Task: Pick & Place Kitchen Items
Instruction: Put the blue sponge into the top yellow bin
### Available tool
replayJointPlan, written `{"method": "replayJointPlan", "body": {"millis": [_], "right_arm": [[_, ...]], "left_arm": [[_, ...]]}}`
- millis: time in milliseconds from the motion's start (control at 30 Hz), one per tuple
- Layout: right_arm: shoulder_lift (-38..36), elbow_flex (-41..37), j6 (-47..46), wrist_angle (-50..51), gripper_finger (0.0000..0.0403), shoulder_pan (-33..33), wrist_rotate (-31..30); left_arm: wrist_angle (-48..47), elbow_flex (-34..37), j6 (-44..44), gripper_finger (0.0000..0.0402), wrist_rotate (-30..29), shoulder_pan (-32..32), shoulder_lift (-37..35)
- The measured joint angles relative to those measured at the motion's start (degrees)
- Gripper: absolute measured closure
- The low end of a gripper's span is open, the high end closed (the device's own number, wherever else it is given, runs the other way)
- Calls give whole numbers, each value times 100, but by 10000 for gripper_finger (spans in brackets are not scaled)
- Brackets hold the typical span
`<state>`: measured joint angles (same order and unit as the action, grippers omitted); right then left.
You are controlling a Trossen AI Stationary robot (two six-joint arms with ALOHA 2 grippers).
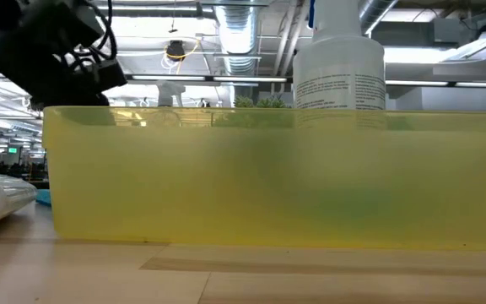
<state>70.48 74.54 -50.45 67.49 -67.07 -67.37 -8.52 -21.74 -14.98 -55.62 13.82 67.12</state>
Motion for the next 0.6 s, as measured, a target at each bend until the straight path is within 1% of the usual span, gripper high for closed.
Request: {"method": "replayJointPlan", "body": {"millis": [100,167,233,367,500,600], "right_arm": [[0,0,-37,-1,235,-2,6],[0,0,-37,1,235,-2,8],[0,0,-35,1,235,3,10],[0,0,-18,1,235,2,19],[0,0,-18,-1,235,2,19],[0,0,-44,0,235,4,19]], "left_arm": [[743,0,547,269,276,-8,-38],[1220,-1,709,269,290,-39,-38],[1517,-2,497,270,215,-190,-33],[1524,-4,-425,276,162,-527,28],[1552,-127,-552,279,210,-561,28],[1518,-359,-634,278,442,-561,114]]}}
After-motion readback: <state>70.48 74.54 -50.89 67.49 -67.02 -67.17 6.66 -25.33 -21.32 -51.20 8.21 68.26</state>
